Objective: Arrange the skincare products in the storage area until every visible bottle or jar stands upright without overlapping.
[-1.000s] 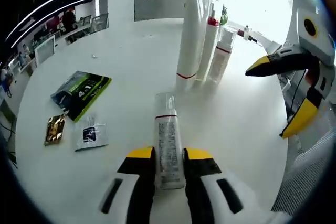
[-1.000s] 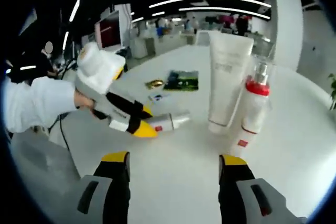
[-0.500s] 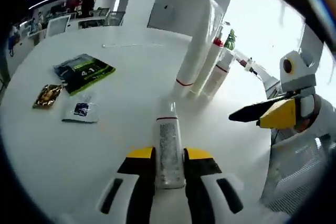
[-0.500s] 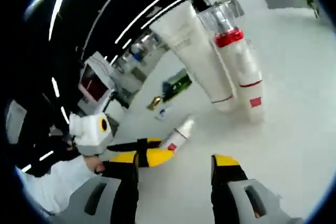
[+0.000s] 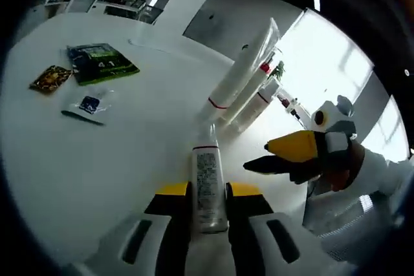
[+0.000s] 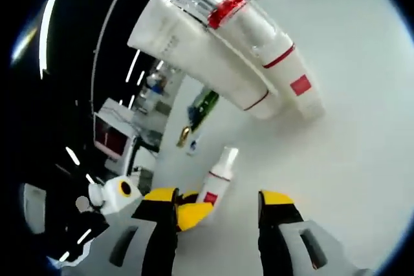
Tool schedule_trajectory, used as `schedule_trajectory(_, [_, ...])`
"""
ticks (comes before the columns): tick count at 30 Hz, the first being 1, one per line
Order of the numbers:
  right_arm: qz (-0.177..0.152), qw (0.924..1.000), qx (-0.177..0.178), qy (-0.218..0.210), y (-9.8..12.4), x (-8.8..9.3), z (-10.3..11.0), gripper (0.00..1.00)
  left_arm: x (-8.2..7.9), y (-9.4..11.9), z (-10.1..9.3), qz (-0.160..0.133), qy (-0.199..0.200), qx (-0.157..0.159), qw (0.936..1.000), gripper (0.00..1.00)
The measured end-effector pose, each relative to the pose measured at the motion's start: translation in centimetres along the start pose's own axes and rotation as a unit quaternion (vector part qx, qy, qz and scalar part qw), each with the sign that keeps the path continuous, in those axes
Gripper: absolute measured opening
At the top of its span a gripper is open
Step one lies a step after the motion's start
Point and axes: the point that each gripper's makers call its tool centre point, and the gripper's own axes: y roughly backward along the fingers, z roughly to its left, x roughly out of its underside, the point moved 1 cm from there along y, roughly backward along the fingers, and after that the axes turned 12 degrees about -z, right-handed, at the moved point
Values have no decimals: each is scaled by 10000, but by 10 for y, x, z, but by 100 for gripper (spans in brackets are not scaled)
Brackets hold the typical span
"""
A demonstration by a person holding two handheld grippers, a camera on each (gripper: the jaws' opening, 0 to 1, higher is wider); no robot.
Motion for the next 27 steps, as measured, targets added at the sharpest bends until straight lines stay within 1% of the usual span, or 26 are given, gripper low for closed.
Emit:
schedule_trajectory(1, [-11, 10000, -50, 48, 0, 0, 1, 49, 2, -2, -4, 37, 0, 80, 10000, 18])
schedule_trajectory(3, [17, 10000, -11, 87, 1, 2, 0, 49, 5, -5, -10, 70, -33, 196, 9998, 18])
schedule_trajectory(7, [-85, 9998, 70, -139, 1, 1, -3, 48, 11, -7, -20, 147, 33, 434, 9989, 18])
schedule_trajectory(9, [-138, 9997, 142, -168, 1, -2, -7, 47, 13, -9, -23, 105, 138, 511, 9985, 18])
schedule_trajectory(11, [-181, 9996, 173, -153, 1, -4, -9, 48, 14, -9, -25, 43, 287, 582, 9979, 18])
schedule_trajectory(13, [-203, 9995, 195, -118, 1, -6, -10, 47, 15, -9, -28, 58, 235, 617, 9978, 18])
schedule_trajectory(14, [-219, 9995, 226, -79, 2, -7, -12, 46, 17, -9, -30, 78, 164, 675, 9976, 18])
schedule_trajectory(17, [-218, 9993, 288, -66, 2, -7, -15, 42, 23, -10, -41, 156, 161, 924, 9955, 18])
schedule_trajectory(19, [-246, 9989, 395, -94, 4, -9, -19, 39, 22, -10, -41, 100, 206, 894, 9957, 18])
schedule_trajectory(21, [-312, 9982, 440, -276, 5, -10, -23, 35, 21, -10, -41, 77, 195, 920, 9955, 18])
schedule_trajectory(22, [-367, 9973, 477, -417, 5, -10, -24, 33, 21, -10, -42, 68, 172, 939, 9954, 18])
schedule_trajectory(23, [-391, 9968, 496, -499, 5, -11, -26, 32, 21, -9, -43, 42, 30, 1018, 9948, 18])
schedule_trajectory(24, [-397, 9964, 511, -545, 6, -11, -28, 30, 20, -9, -45, -49, -258, 1110, 9935, 18])
schedule_trajectory(26, [-410, 9955, 587, -614, 7, -10, -32, 25, 21, -9, -46, -62, -251, 1120, 9934, 18])
schedule_trajectory(27, [-426, 9949, 629, -657, 7, -11, -36, 23, 20, -9, -46, -90, -336, 1124, 9931, 18])
